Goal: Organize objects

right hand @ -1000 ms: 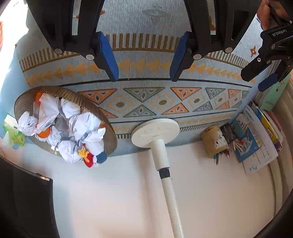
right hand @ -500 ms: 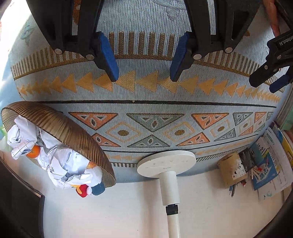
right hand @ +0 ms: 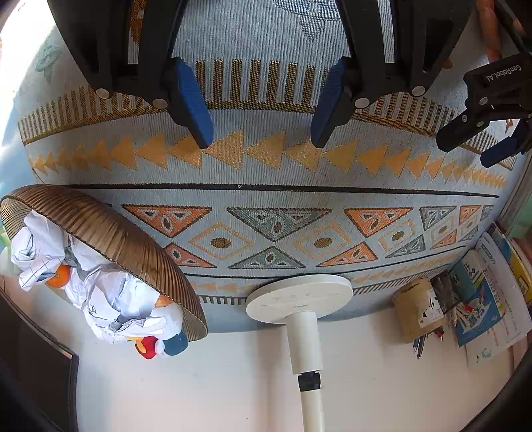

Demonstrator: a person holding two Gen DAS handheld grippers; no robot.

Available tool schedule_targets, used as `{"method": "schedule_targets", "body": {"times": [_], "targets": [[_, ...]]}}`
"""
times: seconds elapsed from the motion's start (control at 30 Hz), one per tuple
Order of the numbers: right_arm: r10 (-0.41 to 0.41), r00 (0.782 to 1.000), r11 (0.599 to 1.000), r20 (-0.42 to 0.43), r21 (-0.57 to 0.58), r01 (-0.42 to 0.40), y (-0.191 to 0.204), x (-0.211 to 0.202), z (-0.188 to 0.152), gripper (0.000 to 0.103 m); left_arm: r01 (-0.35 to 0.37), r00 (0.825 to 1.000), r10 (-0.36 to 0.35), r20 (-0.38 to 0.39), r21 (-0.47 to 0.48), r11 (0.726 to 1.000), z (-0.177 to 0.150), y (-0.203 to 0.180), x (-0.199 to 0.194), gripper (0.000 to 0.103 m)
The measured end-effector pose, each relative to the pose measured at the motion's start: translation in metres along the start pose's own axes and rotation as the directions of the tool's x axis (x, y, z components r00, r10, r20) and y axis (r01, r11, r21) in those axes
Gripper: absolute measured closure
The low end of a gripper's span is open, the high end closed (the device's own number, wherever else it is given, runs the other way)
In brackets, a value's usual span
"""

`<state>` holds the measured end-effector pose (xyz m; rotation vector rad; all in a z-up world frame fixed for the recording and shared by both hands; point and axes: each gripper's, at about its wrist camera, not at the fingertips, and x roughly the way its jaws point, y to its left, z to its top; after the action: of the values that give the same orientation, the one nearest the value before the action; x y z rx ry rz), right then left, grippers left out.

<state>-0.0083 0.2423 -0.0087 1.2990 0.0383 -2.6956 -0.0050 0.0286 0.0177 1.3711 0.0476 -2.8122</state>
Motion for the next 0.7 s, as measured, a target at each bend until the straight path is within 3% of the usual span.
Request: {"method": "schedule_targets", "body": {"times": [0.17, 0.33, 0.7], "targets": [[0.016, 1.000, 1.000, 0.000, 0.001, -0.016, 0.000, 0.000, 0.000, 0.041, -0.026, 0.999, 0.026, -0.025, 0.016, 1.000, 0.000, -0.003, 0.005, 0.001], [0.050, 0.998, 0.999, 0.044, 0.011, -0.050, -0.003, -0.007, -0.001, 0.041, -0.036, 0.999, 0.036, 0.001, -0.015, 0.999, -0.001, 0.002, 0.001, 0.001], [0.050, 0.995, 0.997, 0.081, 0.055, -0.055, -0.011, -0.014, 0.000, 0.024, -0.072, 0.997, 0.072, -0.024, 0.001, 0.997, 0.001, 0.000, 0.007, 0.001]]}}
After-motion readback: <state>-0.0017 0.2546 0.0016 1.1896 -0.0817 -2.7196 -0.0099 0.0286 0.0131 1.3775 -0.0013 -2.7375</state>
